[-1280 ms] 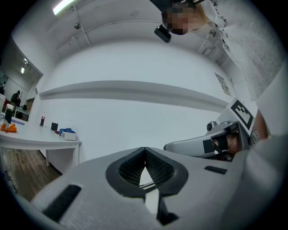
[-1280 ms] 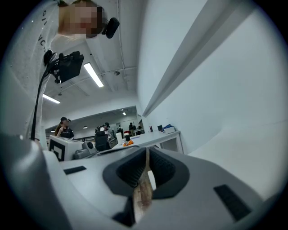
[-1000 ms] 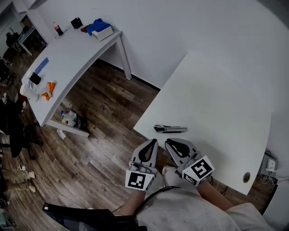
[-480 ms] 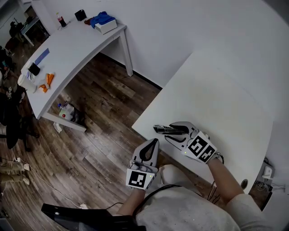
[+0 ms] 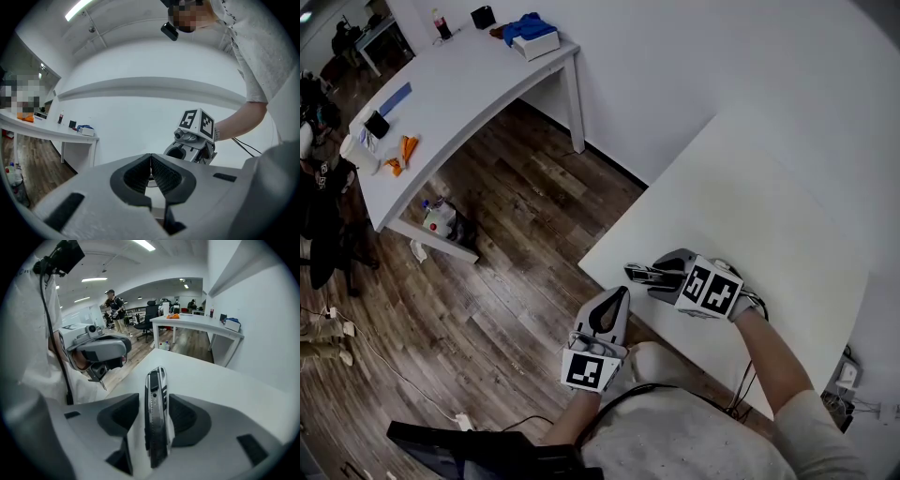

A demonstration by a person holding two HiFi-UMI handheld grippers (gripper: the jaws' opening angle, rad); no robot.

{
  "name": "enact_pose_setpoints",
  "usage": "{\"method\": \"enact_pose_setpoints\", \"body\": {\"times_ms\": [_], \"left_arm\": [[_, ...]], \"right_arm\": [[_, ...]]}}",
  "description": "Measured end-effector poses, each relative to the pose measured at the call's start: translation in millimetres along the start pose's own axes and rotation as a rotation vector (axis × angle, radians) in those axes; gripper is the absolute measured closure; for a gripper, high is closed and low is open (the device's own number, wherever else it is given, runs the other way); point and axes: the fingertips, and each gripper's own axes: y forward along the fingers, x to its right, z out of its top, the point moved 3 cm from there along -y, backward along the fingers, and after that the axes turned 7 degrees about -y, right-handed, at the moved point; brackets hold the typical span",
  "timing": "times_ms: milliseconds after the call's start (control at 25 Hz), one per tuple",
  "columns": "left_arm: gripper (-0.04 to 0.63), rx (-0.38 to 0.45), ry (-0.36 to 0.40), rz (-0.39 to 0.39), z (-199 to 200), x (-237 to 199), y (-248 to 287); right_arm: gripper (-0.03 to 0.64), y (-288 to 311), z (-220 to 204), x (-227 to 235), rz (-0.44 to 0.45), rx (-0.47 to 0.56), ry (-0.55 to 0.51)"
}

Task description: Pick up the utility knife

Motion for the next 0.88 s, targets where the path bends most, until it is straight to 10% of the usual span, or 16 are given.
{"method": "enact_pose_setpoints", "body": {"times_ms": [400, 880], "left_arm": [[0.588, -0.015, -0.019, 0.043, -6, -10, -1], [0.588, -0.011, 0.008, 0.027, 11, -10, 0]], "right_arm": [[0.477, 4, 5, 4, 0.045, -0.120, -0.022], [0.479, -25, 12, 4, -0.085, 0.043, 0.119]]}}
